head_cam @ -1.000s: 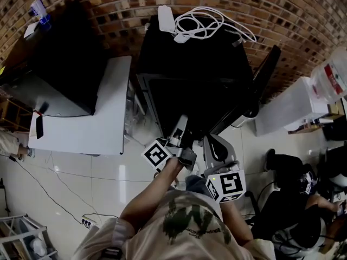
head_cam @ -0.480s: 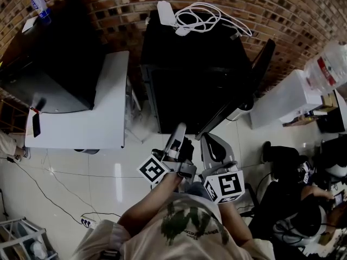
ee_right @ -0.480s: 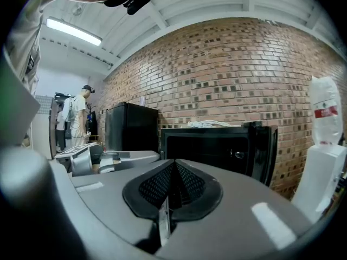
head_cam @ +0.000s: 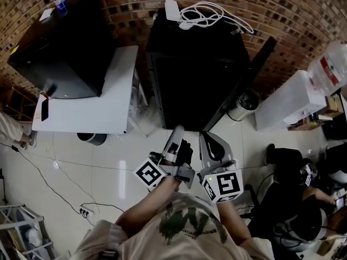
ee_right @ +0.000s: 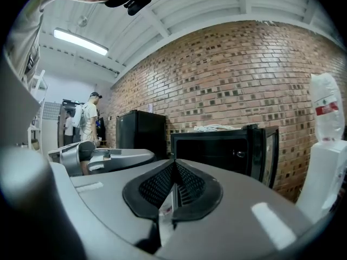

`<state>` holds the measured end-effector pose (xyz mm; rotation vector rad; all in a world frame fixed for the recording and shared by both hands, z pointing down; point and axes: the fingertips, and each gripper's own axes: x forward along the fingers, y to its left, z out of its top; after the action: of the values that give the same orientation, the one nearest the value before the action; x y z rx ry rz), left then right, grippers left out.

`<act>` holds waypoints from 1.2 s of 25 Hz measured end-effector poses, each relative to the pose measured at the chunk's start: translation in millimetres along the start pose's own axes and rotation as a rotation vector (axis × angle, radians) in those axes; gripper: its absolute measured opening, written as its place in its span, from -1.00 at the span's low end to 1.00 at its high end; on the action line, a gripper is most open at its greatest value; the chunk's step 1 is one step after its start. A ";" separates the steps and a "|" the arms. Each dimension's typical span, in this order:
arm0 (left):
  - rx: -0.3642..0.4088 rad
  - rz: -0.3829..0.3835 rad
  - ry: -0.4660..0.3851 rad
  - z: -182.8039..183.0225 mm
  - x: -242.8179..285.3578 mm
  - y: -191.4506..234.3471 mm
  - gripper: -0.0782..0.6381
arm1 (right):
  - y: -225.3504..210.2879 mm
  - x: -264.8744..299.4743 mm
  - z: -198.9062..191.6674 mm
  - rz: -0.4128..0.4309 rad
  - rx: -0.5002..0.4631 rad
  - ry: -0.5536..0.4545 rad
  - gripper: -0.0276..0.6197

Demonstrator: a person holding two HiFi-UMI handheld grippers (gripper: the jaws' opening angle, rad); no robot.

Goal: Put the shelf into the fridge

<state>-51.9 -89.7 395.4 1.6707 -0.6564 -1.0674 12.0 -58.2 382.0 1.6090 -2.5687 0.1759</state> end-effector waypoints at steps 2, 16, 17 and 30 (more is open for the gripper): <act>0.005 0.009 -0.003 -13.0 -12.9 -4.2 -0.78 | 2.1 -17.1 -2.3 0.008 0.001 -0.005 -0.91; 0.023 0.045 -0.044 -102.5 -102.7 -39.7 -0.78 | 19.7 -147.9 -25.9 0.034 0.009 -0.034 -0.91; 0.027 0.048 -0.044 -108.4 -107.7 -43.3 -0.78 | 21.0 -155.6 -26.3 0.038 0.010 -0.037 -0.91; 0.005 0.084 -0.052 -132.3 -142.2 -70.8 -0.78 | 40.9 -195.6 -23.0 0.044 0.009 -0.059 -0.91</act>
<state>-5.5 111.7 391.0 1.6100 -0.7567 -1.0523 60.8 136.7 373.6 1.5846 -2.6530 0.1460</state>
